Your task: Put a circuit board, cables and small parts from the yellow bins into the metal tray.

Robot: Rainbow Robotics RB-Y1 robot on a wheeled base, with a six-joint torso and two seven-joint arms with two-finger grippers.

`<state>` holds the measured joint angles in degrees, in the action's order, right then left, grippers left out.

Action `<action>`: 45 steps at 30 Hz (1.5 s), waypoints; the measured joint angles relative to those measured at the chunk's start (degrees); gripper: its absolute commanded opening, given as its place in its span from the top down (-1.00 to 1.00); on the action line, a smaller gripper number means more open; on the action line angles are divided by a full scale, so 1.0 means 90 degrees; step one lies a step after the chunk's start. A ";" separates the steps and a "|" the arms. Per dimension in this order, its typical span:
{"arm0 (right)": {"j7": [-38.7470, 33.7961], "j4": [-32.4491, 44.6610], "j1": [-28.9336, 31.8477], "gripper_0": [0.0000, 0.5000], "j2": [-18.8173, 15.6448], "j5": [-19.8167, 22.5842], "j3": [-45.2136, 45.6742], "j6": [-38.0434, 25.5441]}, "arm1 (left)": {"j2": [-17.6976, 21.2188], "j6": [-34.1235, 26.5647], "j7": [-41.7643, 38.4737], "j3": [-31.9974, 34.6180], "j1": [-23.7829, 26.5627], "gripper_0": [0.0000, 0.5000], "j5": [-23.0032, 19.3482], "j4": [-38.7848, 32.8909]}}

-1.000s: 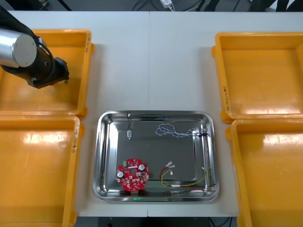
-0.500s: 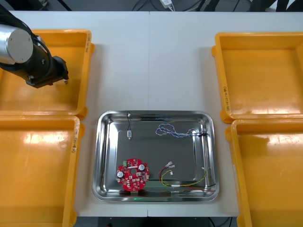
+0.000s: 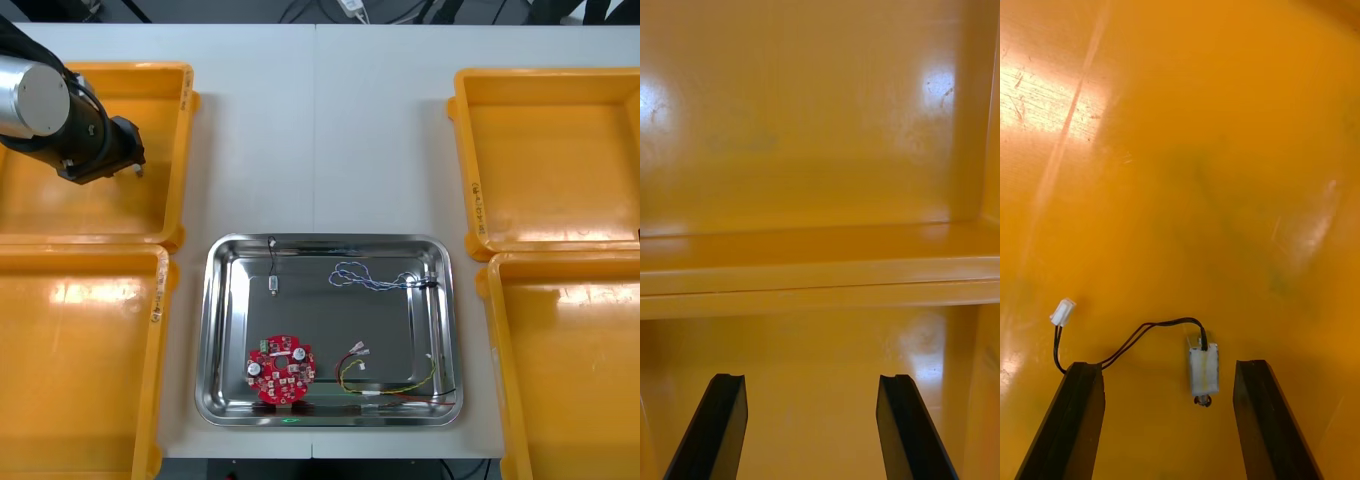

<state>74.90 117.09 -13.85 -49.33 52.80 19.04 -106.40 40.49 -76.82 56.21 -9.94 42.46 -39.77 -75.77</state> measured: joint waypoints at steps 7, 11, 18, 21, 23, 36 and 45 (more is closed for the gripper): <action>0.0010 0.0087 0.0147 -1.00 0.0031 0.0000 0.0002 0.0079 | -0.0054 0.0095 0.0000 -0.0002 0.0000 -1.00 0.0000 0.0162; 0.0018 0.0099 0.0191 -1.00 0.0061 -0.0004 0.0003 0.0106 | -0.0090 0.0272 0.0000 -0.0041 0.0000 -1.00 0.0000 0.0233; 0.0108 0.0133 0.0198 -1.00 0.0133 -0.0026 0.0005 0.0139 | -0.0092 0.0300 0.0001 -0.0160 0.0000 0.11 0.0002 0.0248; 0.0109 0.0133 0.0198 -1.00 0.0153 -0.0037 0.0006 0.0207 | -0.0092 0.0319 0.0001 -0.0175 0.0000 1.00 0.0003 0.0248; 0.0109 0.0133 0.0199 -1.00 0.0166 -0.0041 0.0006 0.0258 | -0.0092 0.0330 0.0001 -0.0175 0.0000 1.00 0.0003 0.0248; 0.0119 0.0134 0.0201 -1.00 0.0169 -0.0081 0.0059 0.0341 | -0.0088 0.0285 0.0001 -0.0175 0.0000 1.00 0.0003 0.0240; 0.0130 0.0135 0.0203 -1.00 0.0170 -0.0081 0.0081 0.0341 | 0.0185 -0.0772 0.0002 -0.0175 0.0000 1.00 -0.0016 -0.0359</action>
<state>76.07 118.30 -12.02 -47.80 52.08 19.76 -103.32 42.15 -83.76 56.22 -11.52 42.46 -39.91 -79.01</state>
